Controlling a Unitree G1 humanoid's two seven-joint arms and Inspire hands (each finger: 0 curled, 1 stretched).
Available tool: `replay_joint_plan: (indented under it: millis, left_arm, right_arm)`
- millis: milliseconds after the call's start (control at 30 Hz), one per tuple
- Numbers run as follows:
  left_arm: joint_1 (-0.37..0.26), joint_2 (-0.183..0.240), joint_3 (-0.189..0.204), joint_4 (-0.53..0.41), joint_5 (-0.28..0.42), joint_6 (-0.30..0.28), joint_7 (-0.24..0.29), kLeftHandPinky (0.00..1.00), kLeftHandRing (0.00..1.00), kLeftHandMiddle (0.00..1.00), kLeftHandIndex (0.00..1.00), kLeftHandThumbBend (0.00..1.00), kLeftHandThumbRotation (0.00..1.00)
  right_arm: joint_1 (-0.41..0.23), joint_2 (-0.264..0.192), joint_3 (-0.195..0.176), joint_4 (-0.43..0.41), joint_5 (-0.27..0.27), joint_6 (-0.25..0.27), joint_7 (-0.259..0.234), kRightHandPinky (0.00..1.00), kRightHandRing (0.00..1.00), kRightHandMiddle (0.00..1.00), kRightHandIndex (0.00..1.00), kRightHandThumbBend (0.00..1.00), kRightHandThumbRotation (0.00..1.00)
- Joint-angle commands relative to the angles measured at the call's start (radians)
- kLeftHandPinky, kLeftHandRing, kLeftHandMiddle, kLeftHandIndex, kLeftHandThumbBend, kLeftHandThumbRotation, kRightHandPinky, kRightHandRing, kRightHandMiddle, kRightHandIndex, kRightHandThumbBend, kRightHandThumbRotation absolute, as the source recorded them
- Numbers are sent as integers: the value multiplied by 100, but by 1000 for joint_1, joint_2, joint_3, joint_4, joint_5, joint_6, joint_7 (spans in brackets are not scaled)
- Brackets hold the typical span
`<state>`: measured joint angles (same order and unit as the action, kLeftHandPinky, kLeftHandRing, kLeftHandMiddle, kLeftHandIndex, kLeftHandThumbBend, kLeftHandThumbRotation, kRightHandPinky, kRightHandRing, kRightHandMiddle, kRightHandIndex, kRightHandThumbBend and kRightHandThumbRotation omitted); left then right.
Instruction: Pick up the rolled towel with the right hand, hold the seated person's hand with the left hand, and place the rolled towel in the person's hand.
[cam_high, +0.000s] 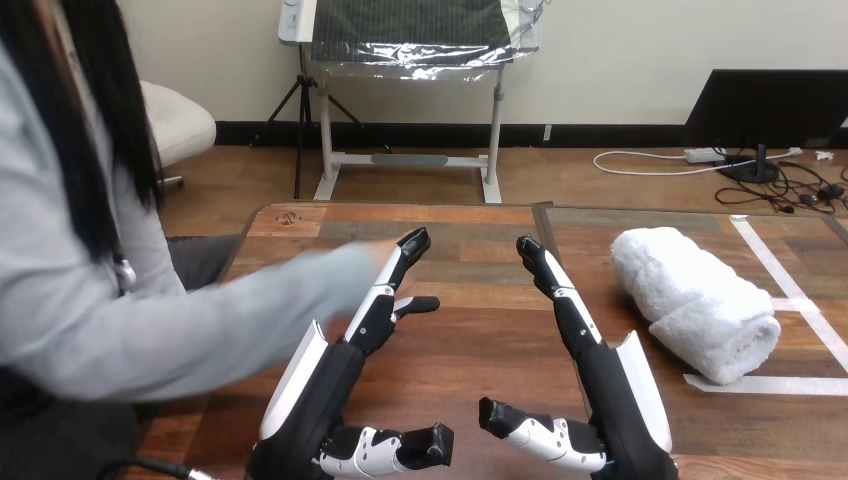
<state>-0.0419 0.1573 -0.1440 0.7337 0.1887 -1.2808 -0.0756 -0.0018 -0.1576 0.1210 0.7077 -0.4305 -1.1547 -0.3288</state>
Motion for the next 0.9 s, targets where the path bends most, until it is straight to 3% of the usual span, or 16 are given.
replay_joint_plan:
  millis: [0, 233, 633, 867]
  left_arm:
    - [-42, -4, 7, -41, -11, -3, 3, 82, 100, 100, 100, 100, 80]
    - [-43, -5, 9, -41, -9, -2, 3, 82, 100, 100, 100, 100, 80]
    - [-43, -2, 5, -45, -16, 6, -3, 83, 100, 100, 100, 100, 79]
    - [-41, -6, 6, -49, -19, 15, -3, 84, 100, 100, 100, 100, 79]
  right_arm:
    - [-62, 7, -11, -11, 13, -19, -3, 96, 96, 96, 96, 97, 72]
    - [-68, 4, -18, -11, 0, -24, -16, 97, 96, 96, 96, 96, 71]
    - [-77, -1, -40, -33, 3, 21, -26, 96, 96, 96, 96, 95, 71]
    - [-89, -17, -76, -74, -51, 86, -90, 93, 93, 93, 95, 97, 72]
